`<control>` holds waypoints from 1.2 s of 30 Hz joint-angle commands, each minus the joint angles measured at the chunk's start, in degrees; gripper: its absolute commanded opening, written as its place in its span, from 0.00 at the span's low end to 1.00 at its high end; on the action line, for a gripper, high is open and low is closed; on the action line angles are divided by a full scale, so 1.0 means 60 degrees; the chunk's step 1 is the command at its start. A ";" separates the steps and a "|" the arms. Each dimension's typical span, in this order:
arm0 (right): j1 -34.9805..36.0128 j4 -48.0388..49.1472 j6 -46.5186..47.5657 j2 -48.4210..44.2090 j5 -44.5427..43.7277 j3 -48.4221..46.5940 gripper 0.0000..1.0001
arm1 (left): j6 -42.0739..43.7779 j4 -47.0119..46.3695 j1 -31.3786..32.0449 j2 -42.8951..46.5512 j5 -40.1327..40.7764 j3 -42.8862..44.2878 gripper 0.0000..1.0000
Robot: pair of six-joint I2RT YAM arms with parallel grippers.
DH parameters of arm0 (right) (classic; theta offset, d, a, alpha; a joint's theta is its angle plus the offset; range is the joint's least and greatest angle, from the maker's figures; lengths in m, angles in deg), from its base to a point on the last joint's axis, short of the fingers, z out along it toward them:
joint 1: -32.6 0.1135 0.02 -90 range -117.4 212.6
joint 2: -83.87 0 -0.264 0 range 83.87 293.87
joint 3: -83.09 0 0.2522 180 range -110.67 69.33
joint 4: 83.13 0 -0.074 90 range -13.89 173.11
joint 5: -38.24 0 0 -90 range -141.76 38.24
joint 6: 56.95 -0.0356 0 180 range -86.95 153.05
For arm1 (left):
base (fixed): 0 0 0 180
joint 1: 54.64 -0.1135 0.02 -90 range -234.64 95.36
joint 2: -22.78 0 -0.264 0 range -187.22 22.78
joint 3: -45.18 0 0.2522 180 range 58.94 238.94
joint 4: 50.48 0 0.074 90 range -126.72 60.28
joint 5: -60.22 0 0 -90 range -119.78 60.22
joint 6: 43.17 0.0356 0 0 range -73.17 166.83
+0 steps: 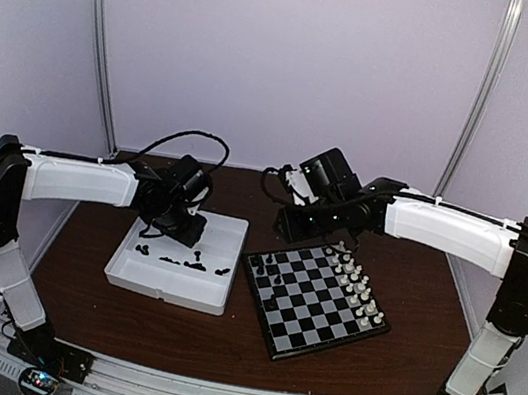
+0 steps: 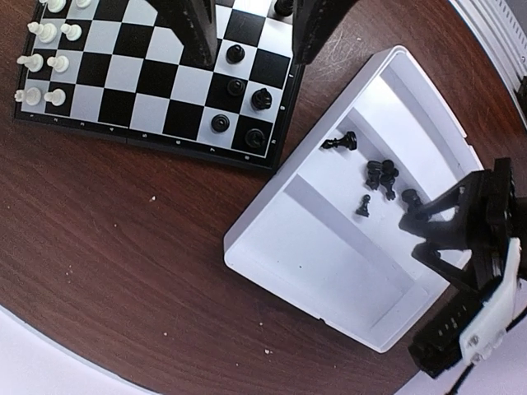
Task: Set up the chess pieces on the board
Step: Place the chess piece on the chessboard, then pick up the chess piece from the storage box.
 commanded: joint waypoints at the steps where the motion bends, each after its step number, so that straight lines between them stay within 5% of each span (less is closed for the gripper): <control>1: 0.0020 0.0358 -0.0197 -0.0461 -0.0226 0.0373 0.34 | -0.2977 0.1403 -0.0010 -0.0267 0.1122 0.0815 0.38; 9: 0.0031 0.0626 -0.0323 -0.0659 -0.0124 0.0812 0.33 | -0.4728 0.0891 0.0092 -0.0566 0.1075 0.0564 0.38; 36: 0.0012 0.0868 -0.0356 -0.0834 0.0024 0.1160 0.33 | -0.5042 0.0189 0.0205 -0.2414 0.0071 0.1188 0.37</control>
